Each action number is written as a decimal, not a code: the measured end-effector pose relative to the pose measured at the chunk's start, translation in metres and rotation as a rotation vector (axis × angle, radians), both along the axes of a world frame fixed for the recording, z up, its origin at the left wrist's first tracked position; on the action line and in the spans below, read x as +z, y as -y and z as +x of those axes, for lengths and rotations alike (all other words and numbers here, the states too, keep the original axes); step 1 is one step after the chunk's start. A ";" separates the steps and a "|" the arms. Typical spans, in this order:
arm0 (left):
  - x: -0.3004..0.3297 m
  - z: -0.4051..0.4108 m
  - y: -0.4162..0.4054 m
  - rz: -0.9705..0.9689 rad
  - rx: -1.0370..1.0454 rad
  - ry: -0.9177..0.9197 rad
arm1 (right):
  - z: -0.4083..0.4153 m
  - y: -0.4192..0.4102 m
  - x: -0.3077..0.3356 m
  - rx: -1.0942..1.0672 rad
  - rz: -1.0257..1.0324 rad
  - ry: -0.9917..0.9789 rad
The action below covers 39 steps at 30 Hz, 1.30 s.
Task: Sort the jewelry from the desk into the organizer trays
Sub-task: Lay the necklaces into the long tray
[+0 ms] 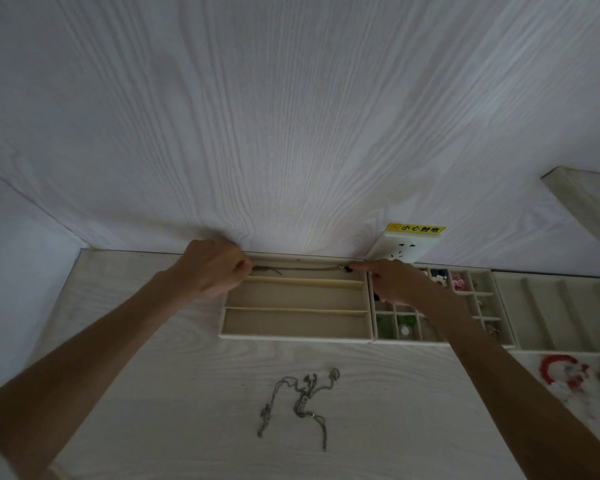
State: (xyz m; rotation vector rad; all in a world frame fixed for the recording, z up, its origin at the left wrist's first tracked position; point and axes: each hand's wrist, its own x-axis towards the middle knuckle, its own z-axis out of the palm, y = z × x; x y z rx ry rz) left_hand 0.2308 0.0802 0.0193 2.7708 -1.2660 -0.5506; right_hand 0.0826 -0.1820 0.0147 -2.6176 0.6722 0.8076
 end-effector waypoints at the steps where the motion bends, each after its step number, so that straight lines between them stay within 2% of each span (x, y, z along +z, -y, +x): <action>1: 0.000 -0.002 0.000 0.000 -0.016 0.000 | -0.001 -0.001 0.000 0.011 -0.017 -0.004; 10: -0.002 -0.001 -0.006 0.029 -0.035 0.052 | -0.007 -0.015 0.017 0.056 -0.105 -0.022; 18: -0.004 0.002 -0.012 -0.035 -0.017 0.042 | -0.006 -0.013 0.015 0.035 -0.106 0.020; 22: 0.016 -0.016 -0.018 -0.245 0.036 0.116 | -0.028 -0.026 0.035 0.069 -0.089 0.161; 26: 0.027 -0.058 -0.030 -0.352 0.129 -0.006 | -0.075 -0.068 0.038 0.094 0.054 0.236; 32: -0.006 -0.123 -0.033 -0.148 -0.053 -0.312 | -0.123 -0.101 -0.002 0.072 0.101 0.242; 35: -0.030 -0.143 -0.016 -0.125 -0.094 -0.367 | -0.127 -0.108 -0.014 0.027 0.081 0.290; 39: -0.042 -0.155 0.002 -0.185 0.006 -0.389 | -0.126 -0.107 -0.022 -0.023 0.056 0.359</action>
